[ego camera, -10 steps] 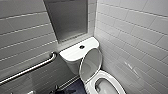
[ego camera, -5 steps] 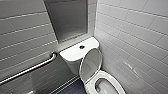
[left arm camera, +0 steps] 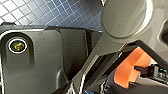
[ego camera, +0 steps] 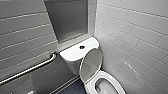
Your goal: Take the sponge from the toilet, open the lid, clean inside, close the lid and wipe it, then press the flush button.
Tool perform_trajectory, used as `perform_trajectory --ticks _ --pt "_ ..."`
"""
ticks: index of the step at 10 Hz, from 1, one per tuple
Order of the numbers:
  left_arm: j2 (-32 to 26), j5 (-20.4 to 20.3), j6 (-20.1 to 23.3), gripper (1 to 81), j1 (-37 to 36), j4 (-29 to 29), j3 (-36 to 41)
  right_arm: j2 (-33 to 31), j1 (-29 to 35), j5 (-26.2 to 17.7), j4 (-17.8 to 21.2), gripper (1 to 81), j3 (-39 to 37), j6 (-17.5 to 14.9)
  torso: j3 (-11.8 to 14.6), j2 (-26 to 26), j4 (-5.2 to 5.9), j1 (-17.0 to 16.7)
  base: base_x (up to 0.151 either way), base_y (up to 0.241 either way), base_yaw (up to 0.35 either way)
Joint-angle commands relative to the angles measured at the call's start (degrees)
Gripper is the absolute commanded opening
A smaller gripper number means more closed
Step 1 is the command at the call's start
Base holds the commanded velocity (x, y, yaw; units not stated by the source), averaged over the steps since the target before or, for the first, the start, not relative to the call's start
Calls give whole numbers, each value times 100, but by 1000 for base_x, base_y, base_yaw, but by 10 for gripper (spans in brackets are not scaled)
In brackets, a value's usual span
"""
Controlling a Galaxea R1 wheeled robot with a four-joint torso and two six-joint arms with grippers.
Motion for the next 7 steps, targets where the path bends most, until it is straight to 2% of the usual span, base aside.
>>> perform_trajectory --ticks 1,3,5,7 --pt "238 -2244 7 811 754 384 -1650 -283 -235 250 -159 10 271 209 0 0 0 0 0 0 0" --pt "669 -2492 7 811 1088 410 -2530 -476 -280 444 -195 10 471 218 2 -2 0 0 0 0 0" --pt "872 -2536 33 811 1238 490 -2796 -1029 -157 480 -221 10 1270 183 2 -5 0 0 0 0 0" --pt "1117 -2527 235 811 1431 726 -3032 -1531 124 463 -213 10 2079 139 5 -5 0 0 0 0 0"
